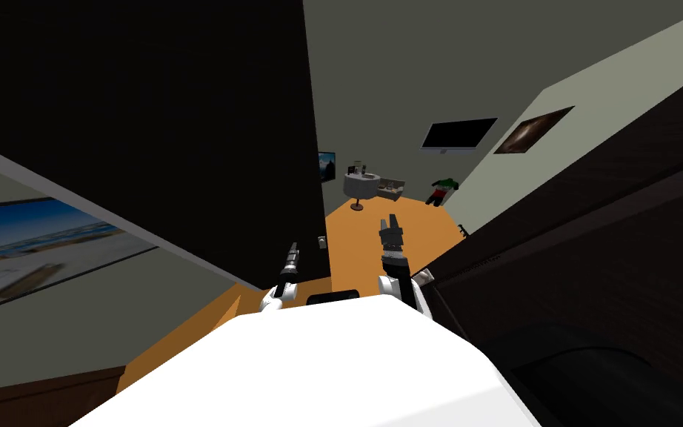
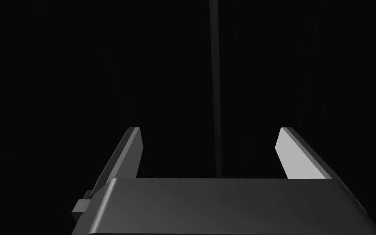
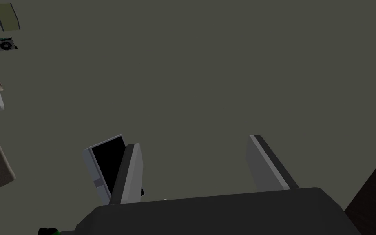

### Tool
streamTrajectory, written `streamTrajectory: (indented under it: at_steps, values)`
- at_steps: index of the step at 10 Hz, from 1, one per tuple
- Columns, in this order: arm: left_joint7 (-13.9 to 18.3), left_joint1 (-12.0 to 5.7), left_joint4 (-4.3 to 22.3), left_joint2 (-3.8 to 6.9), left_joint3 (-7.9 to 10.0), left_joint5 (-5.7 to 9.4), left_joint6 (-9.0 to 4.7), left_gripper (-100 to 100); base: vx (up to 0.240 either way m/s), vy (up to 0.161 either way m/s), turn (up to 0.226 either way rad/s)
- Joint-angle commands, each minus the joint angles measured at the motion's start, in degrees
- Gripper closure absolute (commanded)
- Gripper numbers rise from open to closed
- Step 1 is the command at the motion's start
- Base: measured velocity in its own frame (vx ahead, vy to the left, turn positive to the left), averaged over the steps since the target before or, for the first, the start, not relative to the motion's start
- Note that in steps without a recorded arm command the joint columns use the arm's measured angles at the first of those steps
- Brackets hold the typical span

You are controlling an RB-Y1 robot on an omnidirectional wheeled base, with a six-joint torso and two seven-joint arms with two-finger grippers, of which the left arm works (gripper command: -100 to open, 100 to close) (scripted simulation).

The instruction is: Push the door open

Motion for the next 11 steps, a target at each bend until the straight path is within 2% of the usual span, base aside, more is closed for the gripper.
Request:
streamTrajectory:
  at_steps: [1, 4, 6, 11]
  values:
    - [0.93, -0.92, 1.03, -0.27, 1.60, -1.70, -0.30, -100, -0.043, 0.017, 0.063]
    - [2.49, -2.27, 2.50, -1.34, 4.28, -4.67, -0.76, -100, -0.080, -0.031, 0.042]
    - [3.52, -3.15, 3.46, -2.49, 6.04, -6.61, -1.06, -100, -0.146, -0.088, 0.015]
    - [4.52, -4.02, 4.40, -4.06, 7.77, -8.51, -1.35, -100, -0.118, -0.148, -0.022]
